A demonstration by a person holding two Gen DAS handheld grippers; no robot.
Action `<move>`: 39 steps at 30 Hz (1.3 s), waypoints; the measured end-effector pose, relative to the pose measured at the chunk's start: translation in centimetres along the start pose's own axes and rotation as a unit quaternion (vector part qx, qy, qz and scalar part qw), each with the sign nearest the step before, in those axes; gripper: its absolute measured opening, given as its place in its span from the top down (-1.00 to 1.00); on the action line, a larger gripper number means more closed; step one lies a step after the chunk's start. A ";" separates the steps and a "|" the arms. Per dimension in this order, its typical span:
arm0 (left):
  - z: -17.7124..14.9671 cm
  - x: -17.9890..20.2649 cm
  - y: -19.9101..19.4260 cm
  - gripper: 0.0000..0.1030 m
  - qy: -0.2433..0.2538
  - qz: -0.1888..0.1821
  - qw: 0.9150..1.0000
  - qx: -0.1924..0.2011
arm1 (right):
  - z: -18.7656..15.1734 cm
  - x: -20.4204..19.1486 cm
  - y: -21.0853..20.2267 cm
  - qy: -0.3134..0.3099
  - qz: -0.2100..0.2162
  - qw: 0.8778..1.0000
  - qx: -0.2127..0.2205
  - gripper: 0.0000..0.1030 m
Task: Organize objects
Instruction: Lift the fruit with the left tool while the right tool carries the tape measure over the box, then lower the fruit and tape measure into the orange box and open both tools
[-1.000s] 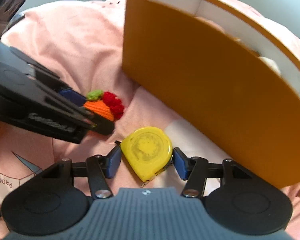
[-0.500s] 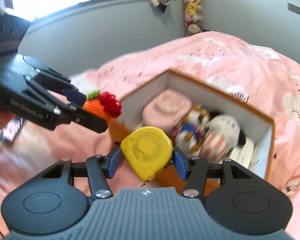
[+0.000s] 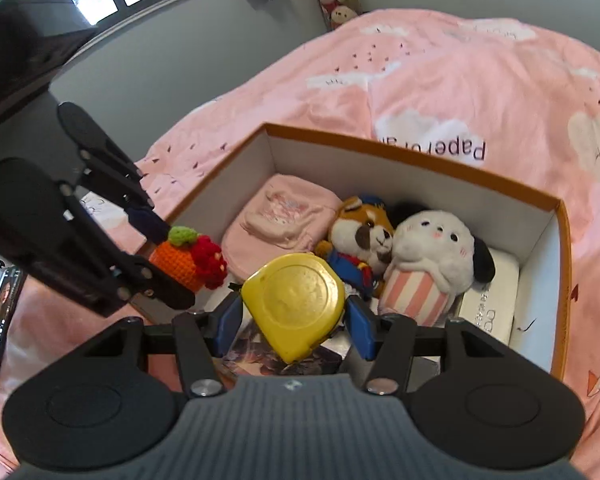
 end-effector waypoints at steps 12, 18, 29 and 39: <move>1.0 -0.2 2.2 -0.13 0.000 0.004 0.999 -0.041 | 0.4 1.4 1.6 0.001 0.008 1.000 -0.026 -0.13; 0.4 -0.7 -0.8 -0.12 -0.020 0.018 0.998 0.063 | 0.6 1.1 2.5 0.002 0.030 0.998 -0.056 -0.13; -5.2 -3.1 -4.8 -0.12 -0.179 0.076 0.953 0.233 | 0.3 0.7 6.7 0.039 0.089 0.986 -0.139 -0.13; -9.9 -3.8 -3.3 -0.12 -0.313 0.036 0.908 0.277 | 0.0 -0.9 10.4 0.090 0.097 0.970 -0.204 -0.14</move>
Point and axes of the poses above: each gripper's, at about its wrist camera, not at the fingertips, and y roughly the way its jaws point, x to its right, z to its top, the point moved 3 cm from there along y, roughly the way its jaws point, and after that the axes turned 10 degrees about y, right-handed, at the moved point
